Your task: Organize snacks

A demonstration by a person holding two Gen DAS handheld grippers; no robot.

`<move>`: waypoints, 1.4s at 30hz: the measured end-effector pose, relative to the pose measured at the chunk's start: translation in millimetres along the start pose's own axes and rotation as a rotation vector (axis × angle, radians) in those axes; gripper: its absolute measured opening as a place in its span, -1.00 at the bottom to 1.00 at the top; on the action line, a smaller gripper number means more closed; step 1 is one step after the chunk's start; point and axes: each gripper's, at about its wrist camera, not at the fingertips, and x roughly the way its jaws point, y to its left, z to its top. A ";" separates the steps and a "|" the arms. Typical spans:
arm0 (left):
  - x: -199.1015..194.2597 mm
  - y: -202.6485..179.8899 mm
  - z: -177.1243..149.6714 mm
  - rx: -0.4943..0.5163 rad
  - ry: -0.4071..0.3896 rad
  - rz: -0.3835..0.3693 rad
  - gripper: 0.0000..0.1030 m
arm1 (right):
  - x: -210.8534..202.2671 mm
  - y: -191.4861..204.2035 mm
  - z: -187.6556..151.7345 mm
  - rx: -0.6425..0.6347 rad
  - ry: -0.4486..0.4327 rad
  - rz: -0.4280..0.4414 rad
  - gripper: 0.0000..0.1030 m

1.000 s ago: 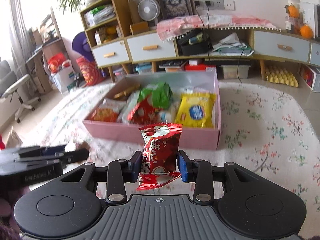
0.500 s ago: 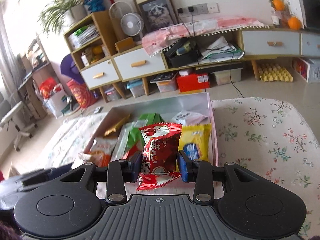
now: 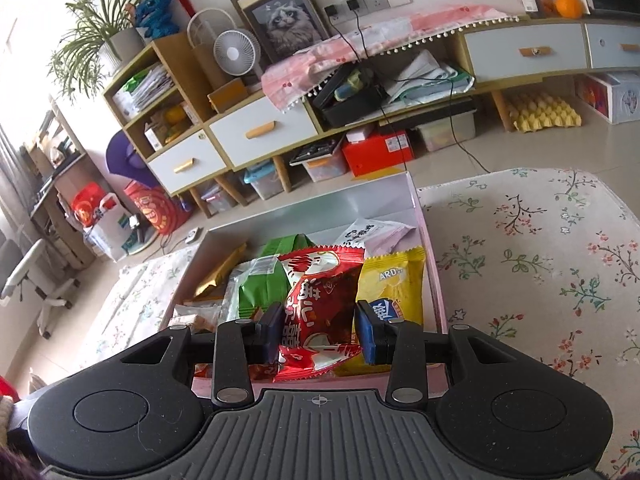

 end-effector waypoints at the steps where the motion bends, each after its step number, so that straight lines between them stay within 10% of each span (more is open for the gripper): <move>1: 0.3 0.7 -0.1 0.000 0.009 -0.003 -0.23 | -0.3 -0.2 -0.5 0.001 -0.005 0.004 -0.24; 27: -40.7 8.0 1.7 -0.001 0.059 0.069 0.93 | -52.1 6.4 -9.7 -0.038 -0.005 -0.091 0.60; 42: -79.7 -3.5 -18.5 0.026 0.241 0.199 0.99 | -113.8 53.9 -44.7 -0.154 0.128 -0.148 0.82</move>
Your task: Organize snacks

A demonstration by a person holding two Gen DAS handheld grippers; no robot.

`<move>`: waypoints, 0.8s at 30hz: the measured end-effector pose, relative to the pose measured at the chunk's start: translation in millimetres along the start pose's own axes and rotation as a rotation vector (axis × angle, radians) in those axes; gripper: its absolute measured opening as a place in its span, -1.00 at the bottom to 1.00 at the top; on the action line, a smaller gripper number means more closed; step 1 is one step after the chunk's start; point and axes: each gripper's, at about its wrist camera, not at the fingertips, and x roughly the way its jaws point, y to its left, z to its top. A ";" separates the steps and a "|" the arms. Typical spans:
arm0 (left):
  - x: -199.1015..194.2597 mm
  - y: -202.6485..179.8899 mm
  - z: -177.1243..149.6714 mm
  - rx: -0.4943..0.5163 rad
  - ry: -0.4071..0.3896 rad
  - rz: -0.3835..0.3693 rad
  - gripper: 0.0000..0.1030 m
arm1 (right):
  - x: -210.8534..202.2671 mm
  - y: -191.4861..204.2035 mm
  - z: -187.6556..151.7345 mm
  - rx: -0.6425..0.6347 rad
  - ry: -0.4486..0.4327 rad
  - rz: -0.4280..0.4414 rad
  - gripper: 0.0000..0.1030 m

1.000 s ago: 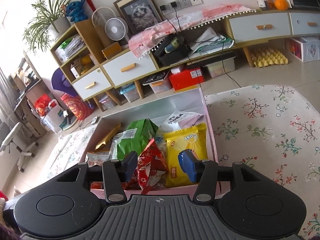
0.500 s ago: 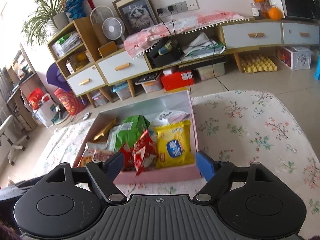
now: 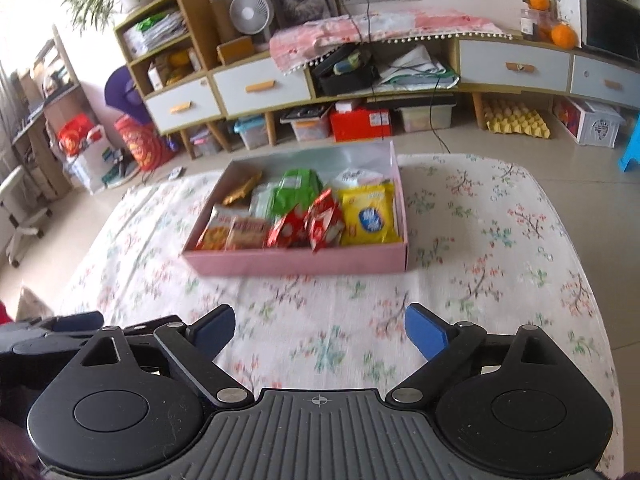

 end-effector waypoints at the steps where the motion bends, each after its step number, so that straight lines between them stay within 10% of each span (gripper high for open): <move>1: -0.4 0.3 -2.3 0.000 0.007 0.007 0.99 | -0.1 2.2 -3.3 -0.005 0.007 -0.007 0.82; 24: -7.9 -13.5 -21.1 0.061 0.008 0.046 0.99 | 5.7 2.6 -18.2 -0.027 0.012 -0.071 0.82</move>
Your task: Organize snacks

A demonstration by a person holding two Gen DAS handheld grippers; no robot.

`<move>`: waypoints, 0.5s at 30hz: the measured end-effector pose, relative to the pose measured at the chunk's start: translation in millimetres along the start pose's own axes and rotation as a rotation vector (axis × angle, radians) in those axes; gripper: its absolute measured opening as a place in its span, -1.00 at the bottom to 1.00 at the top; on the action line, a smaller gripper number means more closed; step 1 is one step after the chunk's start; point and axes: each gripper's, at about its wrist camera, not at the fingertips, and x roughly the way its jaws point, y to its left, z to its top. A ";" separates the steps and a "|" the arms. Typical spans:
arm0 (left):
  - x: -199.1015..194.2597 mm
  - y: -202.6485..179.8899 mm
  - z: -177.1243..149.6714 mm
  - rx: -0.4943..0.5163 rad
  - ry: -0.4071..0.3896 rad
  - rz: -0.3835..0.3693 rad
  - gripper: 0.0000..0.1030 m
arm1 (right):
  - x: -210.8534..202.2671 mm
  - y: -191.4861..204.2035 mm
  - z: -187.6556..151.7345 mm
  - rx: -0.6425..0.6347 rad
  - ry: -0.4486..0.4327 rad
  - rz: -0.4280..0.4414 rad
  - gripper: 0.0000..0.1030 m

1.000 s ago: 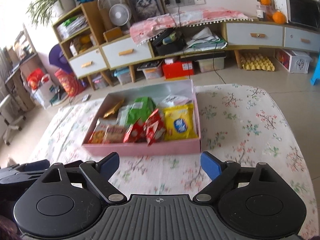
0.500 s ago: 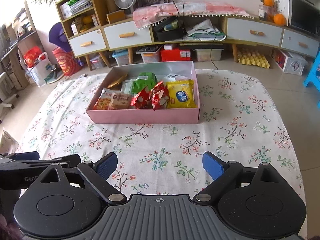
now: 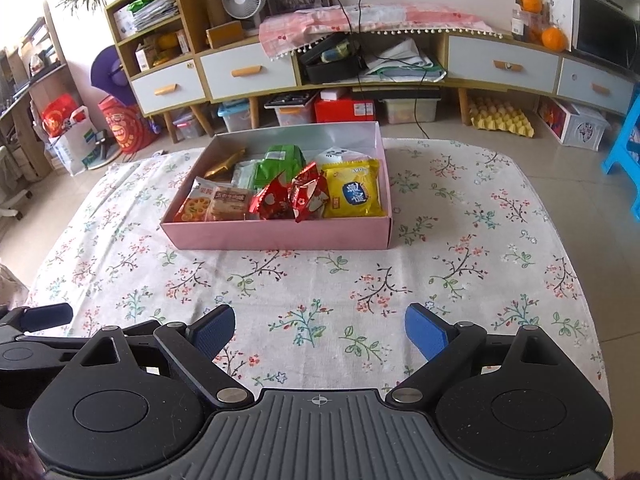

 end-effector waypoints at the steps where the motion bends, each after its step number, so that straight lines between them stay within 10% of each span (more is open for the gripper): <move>1: -0.1 -0.3 -0.6 0.001 0.001 0.001 0.99 | 0.0 0.0 0.1 0.000 0.000 0.000 0.82; 15: -4.7 -0.7 -0.5 -0.003 -0.015 0.001 0.99 | -0.3 0.3 -1.7 0.004 0.001 -0.005 0.82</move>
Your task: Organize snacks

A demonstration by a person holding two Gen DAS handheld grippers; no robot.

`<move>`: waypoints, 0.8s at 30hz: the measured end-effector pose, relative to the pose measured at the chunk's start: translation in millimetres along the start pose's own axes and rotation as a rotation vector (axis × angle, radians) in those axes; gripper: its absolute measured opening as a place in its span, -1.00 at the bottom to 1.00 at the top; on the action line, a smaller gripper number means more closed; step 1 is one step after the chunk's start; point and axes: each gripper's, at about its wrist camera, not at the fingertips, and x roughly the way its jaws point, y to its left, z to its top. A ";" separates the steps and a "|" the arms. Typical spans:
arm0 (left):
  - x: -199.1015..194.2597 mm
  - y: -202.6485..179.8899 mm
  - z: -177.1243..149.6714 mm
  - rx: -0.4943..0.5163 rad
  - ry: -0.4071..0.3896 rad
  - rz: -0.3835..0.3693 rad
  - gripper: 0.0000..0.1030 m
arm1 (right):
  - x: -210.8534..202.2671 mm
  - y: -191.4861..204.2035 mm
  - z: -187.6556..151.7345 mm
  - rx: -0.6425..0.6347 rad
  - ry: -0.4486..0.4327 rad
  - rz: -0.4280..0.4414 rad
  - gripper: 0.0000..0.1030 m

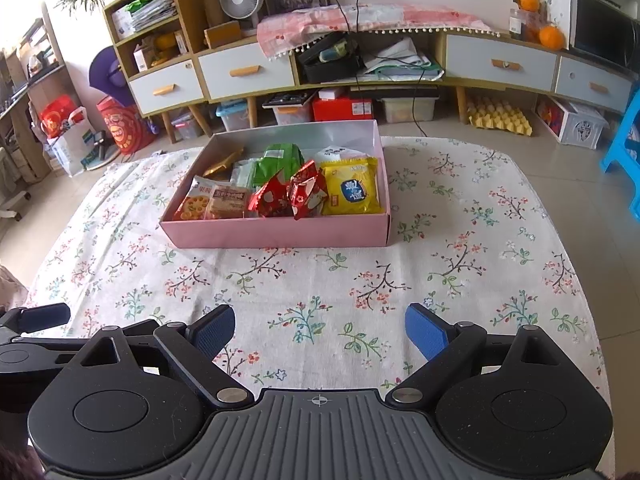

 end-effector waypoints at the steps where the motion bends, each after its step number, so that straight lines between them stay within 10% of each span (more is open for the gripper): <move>1: -0.1 0.2 -0.1 -0.001 0.000 0.000 0.99 | 0.3 0.3 -0.1 -0.001 0.001 -0.001 0.82; 24: -0.2 0.8 0.8 0.000 -0.006 -0.001 0.99 | 1.2 0.2 -0.2 -0.001 0.002 -0.001 0.82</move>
